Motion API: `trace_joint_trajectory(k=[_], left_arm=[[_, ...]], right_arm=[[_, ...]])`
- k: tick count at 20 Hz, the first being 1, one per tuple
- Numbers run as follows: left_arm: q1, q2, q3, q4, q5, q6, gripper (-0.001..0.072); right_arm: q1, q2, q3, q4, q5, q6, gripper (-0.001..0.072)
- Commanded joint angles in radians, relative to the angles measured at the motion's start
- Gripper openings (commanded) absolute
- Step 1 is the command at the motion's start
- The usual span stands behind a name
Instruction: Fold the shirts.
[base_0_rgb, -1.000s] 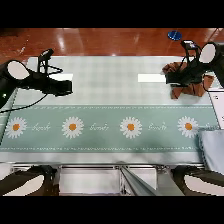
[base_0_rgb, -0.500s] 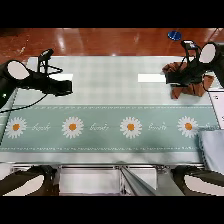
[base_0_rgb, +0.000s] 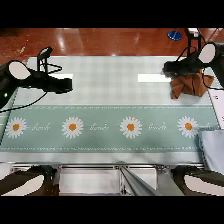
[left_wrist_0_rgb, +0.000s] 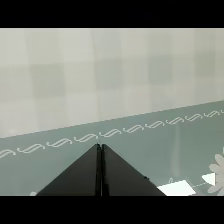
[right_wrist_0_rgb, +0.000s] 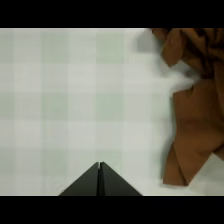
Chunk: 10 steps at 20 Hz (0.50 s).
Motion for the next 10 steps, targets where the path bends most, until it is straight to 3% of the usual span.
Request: trace_joint_trajectory(k=[1, 2, 3, 5, 8, 10], left_arm=[[0.002, -0.022, 0.000, 0.001, 0.075, 0.000, 0.0222], [0.000, -0.034, 0.000, 0.001, 0.091, 0.000, 0.0484], [0.000, -0.047, 0.000, 0.002, 0.108, -0.002, 0.0510], [0.002, -0.074, 0.000, 0.002, 0.130, 0.000, 0.0510], [0.002, -0.107, 0.000, 0.001, 0.151, 0.000, 0.0509], [0.002, -0.124, 0.000, 0.002, 0.165, 0.000, 0.0509]], right_arm=[[0.001, 0.000, 0.001, 0.005, -0.146, 0.000, 0.0045], [0.001, 0.000, 0.001, 0.005, -0.179, 0.001, 0.0212], [0.001, 0.000, 0.001, -0.008, -0.217, -0.001, 0.0428], [-0.003, 0.000, 0.001, -0.106, -0.316, 0.008, 0.0414], [-0.079, -0.020, 0.011, -0.300, -0.381, 0.196, 0.0414], [-0.178, -0.068, 0.040, -0.275, -0.365, 0.225, 0.0414]])
